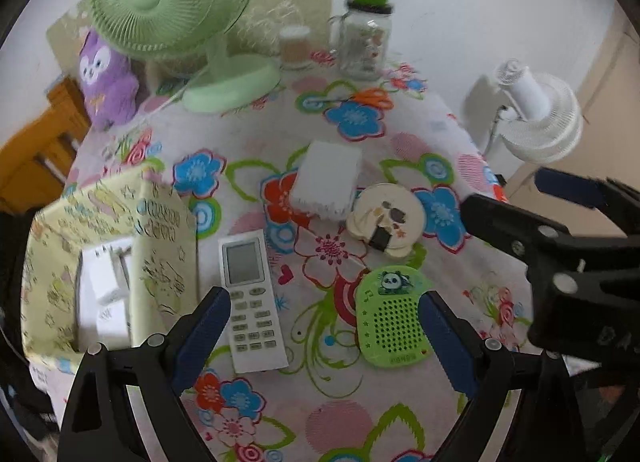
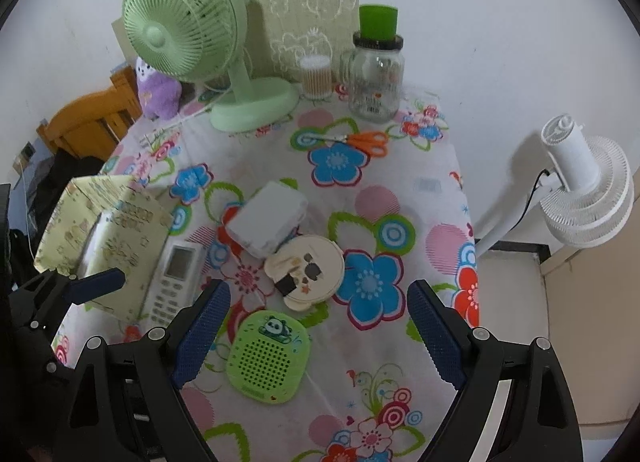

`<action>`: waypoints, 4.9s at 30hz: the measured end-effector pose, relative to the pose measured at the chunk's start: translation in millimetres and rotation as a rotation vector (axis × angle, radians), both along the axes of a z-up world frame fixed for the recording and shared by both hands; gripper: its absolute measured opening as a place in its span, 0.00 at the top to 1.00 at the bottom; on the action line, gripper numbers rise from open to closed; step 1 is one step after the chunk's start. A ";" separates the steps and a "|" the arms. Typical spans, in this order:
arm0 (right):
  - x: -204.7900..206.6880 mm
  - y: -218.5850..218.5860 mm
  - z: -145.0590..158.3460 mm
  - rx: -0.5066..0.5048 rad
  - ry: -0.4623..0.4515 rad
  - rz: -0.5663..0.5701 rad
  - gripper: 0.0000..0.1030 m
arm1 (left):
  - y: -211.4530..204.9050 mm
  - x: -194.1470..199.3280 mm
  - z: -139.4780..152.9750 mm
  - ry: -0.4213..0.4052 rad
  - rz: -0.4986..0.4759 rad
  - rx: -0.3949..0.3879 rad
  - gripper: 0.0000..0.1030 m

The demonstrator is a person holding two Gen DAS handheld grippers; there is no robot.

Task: Organize rigid objects
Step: 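Move both open tools toward the white remote and the round beige coaster, then close the left tool on the white remote while the right tool closes on the round coaster, then lift the remote with the left tool while the right tool lifts the coaster toward the box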

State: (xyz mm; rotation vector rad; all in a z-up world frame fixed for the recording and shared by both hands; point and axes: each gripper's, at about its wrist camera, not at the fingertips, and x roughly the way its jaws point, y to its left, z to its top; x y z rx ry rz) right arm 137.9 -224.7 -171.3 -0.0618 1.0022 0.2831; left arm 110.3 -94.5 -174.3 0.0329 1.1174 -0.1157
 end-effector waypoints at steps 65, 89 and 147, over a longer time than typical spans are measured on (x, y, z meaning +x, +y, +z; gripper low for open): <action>79.0 37.0 -112.8 -0.038 0.198 0.138 0.11 | 17.5 50.0 -80.6 0.115 0.258 0.081 0.45; 72.7 42.3 -117.6 -0.126 0.130 0.281 0.10 | 20.7 31.4 -78.9 0.148 0.206 0.032 0.52; -26.3 12.7 41.6 -0.073 -0.100 -0.099 0.23 | 14.7 -13.8 68.3 -0.104 0.006 -0.003 0.55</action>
